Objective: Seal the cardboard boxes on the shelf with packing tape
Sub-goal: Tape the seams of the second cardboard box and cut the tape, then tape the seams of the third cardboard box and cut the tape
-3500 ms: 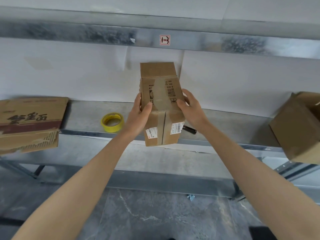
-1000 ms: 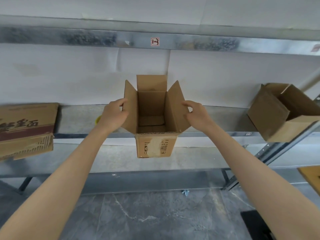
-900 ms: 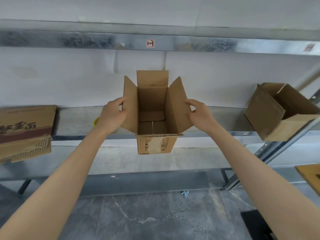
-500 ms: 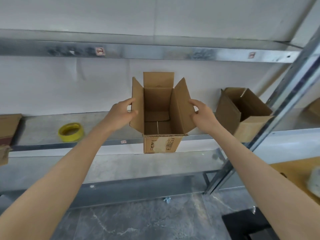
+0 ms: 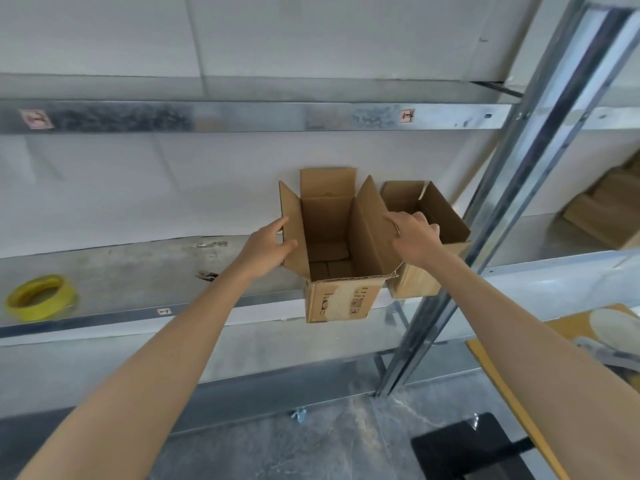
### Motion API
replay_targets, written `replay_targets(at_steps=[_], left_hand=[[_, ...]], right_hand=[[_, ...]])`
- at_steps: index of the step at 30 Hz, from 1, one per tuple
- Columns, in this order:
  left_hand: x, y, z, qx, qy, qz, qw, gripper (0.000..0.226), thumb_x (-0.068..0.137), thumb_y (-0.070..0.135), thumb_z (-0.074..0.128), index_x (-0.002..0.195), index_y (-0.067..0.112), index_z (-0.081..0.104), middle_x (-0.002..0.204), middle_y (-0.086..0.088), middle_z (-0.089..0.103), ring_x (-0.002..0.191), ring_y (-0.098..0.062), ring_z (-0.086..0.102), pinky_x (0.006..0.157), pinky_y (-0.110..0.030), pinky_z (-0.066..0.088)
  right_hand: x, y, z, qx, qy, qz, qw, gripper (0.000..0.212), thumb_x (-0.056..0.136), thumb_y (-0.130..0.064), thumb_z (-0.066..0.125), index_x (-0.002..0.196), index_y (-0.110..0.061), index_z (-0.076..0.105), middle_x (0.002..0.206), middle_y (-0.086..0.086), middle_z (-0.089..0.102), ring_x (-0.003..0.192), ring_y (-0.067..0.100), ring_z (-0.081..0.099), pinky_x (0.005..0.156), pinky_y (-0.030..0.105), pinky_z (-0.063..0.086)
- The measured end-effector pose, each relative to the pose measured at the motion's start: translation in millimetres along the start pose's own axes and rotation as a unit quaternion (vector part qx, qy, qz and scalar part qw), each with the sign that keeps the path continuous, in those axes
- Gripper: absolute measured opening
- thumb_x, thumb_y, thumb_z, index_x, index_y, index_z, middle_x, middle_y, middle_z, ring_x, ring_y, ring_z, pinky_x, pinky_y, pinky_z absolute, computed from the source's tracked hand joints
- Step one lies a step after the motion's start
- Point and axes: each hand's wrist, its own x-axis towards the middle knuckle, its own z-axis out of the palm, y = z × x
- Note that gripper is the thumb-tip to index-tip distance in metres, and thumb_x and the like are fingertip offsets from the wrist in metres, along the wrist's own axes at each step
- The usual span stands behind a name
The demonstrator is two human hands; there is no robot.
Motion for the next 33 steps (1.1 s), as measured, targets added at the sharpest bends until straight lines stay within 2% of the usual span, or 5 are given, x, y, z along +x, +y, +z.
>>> replay_targets(at_steps=[8, 12, 15, 19, 33], left_hand=[[36.7, 28.9, 31.6, -0.040, -0.008, -0.011, 0.999, 0.057, 0.099, 0.023, 0.047, 0.150, 0.023, 0.022, 0.156, -0.004, 0.024, 0.106, -0.015, 0.053, 0.066, -0.018, 0.050], [49.2, 37.1, 43.1, -0.036, -0.010, -0.003, 0.999, 0.056, 0.100, 0.025, 0.045, 0.150, 0.024, 0.022, 0.156, -0.004, 0.024, 0.094, -0.008, 0.052, 0.079, -0.029, 0.053], [54.6, 40.2, 47.4, -0.035, -0.025, -0.003, 0.999, 0.055, 0.101, 0.028, 0.042, 0.151, 0.025, 0.019, 0.157, -0.003, 0.021, 0.131, -0.023, 0.042, 0.100, -0.041, 0.047], [53.1, 42.0, 40.9, -0.022, -0.047, 0.014, 0.999, 0.059, 0.101, 0.037, 0.039, 0.152, 0.025, 0.012, 0.159, -0.002, 0.017, 0.141, -0.027, 0.027, 0.111, -0.042, 0.033], [-38.1, -68.6, -126.0, 0.183, 0.084, 0.107, 0.974, 0.045, 0.102, 0.033, 0.034, 0.140, 0.009, 0.042, 0.153, -0.005, 0.032, 0.144, -0.018, 0.018, 0.116, -0.040, 0.013]], right_hand=[[33.8, 36.6, -13.4, 0.008, 0.006, 0.016, 1.000, 0.062, 0.088, 0.000, 0.040, 0.144, -0.027, 0.036, 0.143, 0.000, 0.044, 0.130, 0.026, 0.030, 0.104, 0.053, 0.023], [38.2, 46.7, -16.0, 0.012, 0.012, 0.032, 0.999, 0.063, 0.087, 0.000, 0.041, 0.144, -0.026, 0.037, 0.140, 0.001, 0.046, 0.129, 0.027, 0.032, 0.103, 0.053, 0.024], [37.0, 47.7, -18.7, 0.012, 0.004, 0.053, 0.999, 0.062, 0.089, 0.000, 0.040, 0.145, -0.026, 0.036, 0.139, 0.002, 0.047, 0.127, 0.028, 0.036, 0.104, 0.053, 0.027], [30.7, 34.4, -28.2, 0.029, -0.006, 0.056, 0.998, 0.059, 0.091, -0.005, 0.041, 0.144, -0.029, 0.037, 0.133, 0.003, 0.051, 0.127, 0.031, 0.038, 0.106, 0.057, 0.028], [-24.0, -188.5, -4.1, 0.156, 0.101, -0.094, 0.978, 0.047, 0.095, -0.031, 0.053, 0.140, -0.020, 0.043, 0.140, 0.003, 0.050, 0.126, 0.022, 0.048, 0.106, 0.036, 0.038]])
